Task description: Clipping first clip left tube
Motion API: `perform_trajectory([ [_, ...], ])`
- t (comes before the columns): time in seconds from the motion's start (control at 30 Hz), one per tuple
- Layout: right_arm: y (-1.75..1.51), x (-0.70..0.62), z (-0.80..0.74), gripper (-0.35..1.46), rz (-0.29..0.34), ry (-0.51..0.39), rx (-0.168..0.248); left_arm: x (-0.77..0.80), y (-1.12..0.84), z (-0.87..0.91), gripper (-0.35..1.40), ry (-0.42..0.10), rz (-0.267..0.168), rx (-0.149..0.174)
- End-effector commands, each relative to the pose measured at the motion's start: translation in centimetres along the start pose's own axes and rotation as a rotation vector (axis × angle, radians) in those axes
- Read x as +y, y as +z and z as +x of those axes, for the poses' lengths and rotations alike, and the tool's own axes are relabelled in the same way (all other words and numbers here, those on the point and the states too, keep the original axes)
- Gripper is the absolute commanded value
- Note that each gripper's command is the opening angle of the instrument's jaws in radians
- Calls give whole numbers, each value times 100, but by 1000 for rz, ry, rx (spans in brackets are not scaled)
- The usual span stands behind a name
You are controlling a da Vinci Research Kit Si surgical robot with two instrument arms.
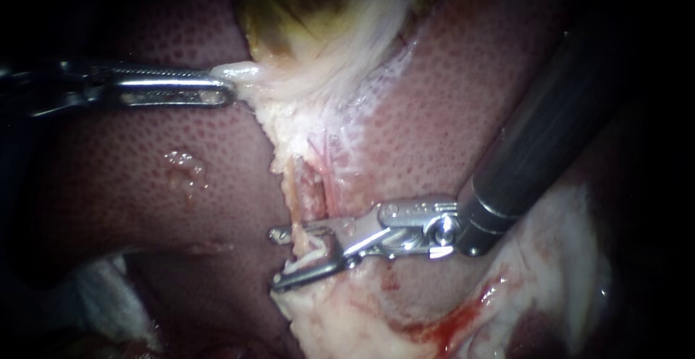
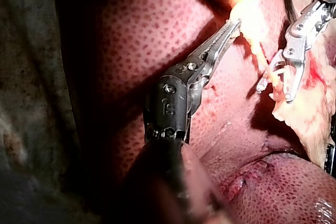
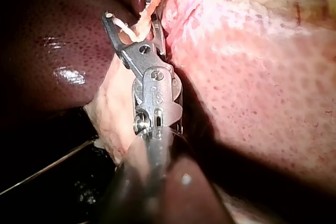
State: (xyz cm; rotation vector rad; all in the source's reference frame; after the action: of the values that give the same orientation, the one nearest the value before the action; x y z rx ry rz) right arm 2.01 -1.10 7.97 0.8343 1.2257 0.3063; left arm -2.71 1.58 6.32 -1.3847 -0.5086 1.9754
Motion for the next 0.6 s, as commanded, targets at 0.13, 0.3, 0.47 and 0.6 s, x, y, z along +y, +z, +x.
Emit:
perform_trajectory([
  [0.13, -5, 0, -1, -35, 9, 48, -5, 0, 0, 0, -35, 0, 0, 0],
  [0.3, -8, 1, -3, -35, 9, 53, -14, 0, 0, 0, -35, 0, 0, 0],
  [0.47, -8, 1, -3, -35, 12, 59, -18, 0, 0, 0, -35, 0, 0, 0],
  [0.6, -9, 2, -4, -35, 15, 59, -18, 0, 0, 0, -35, 0, 0, 0],
])
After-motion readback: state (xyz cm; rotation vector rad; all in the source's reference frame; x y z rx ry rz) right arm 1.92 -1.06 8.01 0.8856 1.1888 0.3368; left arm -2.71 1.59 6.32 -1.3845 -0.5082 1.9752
